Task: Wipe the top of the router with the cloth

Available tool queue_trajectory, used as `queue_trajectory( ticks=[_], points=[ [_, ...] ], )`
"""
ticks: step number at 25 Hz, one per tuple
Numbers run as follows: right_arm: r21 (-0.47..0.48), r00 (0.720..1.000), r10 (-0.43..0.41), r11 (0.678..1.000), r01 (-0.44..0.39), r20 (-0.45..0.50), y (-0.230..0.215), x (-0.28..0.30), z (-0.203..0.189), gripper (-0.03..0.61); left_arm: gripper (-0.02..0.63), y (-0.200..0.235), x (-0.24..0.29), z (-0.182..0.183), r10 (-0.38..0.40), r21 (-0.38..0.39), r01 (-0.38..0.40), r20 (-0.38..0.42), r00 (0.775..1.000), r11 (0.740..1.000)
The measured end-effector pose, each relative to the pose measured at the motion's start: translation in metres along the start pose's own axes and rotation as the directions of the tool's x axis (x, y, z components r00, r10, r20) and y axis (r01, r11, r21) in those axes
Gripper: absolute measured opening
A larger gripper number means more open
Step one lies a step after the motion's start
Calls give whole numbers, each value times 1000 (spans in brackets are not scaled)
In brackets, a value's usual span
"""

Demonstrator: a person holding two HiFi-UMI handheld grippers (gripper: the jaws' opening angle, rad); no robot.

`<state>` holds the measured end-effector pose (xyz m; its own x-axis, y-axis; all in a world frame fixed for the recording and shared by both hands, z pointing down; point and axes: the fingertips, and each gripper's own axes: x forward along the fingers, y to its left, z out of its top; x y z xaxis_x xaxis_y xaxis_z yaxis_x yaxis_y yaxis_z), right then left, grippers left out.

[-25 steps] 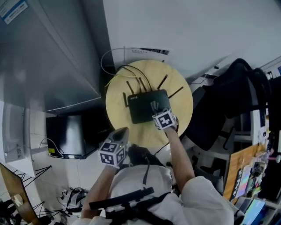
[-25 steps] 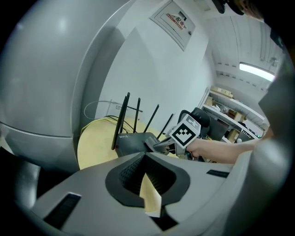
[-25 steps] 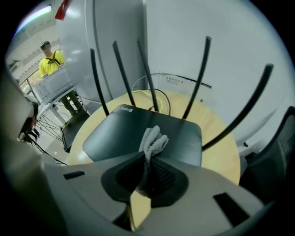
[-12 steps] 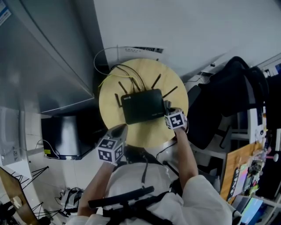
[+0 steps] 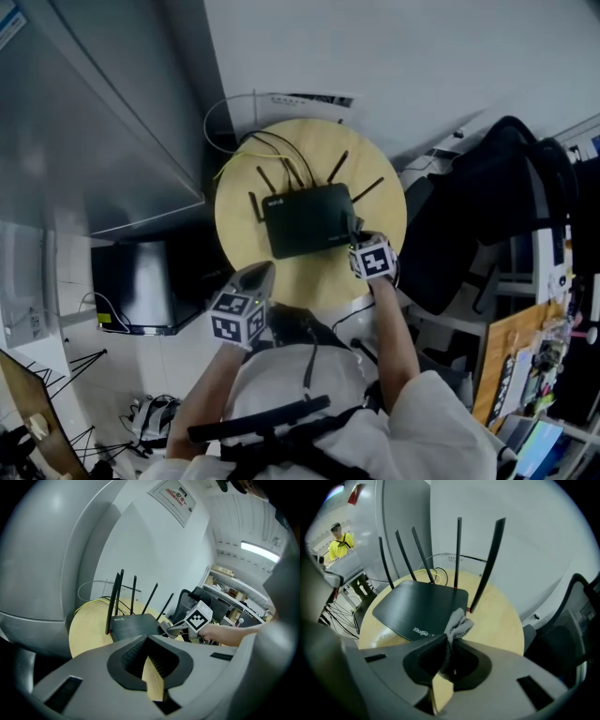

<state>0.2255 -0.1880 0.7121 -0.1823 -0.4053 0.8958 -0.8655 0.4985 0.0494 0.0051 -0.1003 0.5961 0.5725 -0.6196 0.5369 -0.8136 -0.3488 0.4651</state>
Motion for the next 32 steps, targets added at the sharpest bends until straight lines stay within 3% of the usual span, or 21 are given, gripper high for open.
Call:
queue_trajectory(
  ticks=[6, 18, 25, 27, 32],
  points=[
    [-17, 996, 87, 996, -87, 30, 53, 2, 13, 35, -11, 3, -14, -8, 13, -2, -13, 0, 1000, 1000],
    [-181, 969, 243, 956, -231, 49, 184, 5, 46, 35, -11, 13, -45, -21, 44, -13, -44, 17, 999, 999],
    [-164, 933, 349, 929, -331, 92, 243, 3, 55, 35, -11, 18, -71, -29, 58, -9, -57, 20, 998, 998],
    [-151, 928, 355, 929, -337, 112, 245, -6, 56, 35, -11, 17, -80, -31, 55, -2, -55, 21, 998, 998],
    [-49, 948, 262, 965, -258, 179, 199, -40, 48, 35, -11, 11, -93, -34, 16, 33, -17, 17, 1000, 999]
  ],
)
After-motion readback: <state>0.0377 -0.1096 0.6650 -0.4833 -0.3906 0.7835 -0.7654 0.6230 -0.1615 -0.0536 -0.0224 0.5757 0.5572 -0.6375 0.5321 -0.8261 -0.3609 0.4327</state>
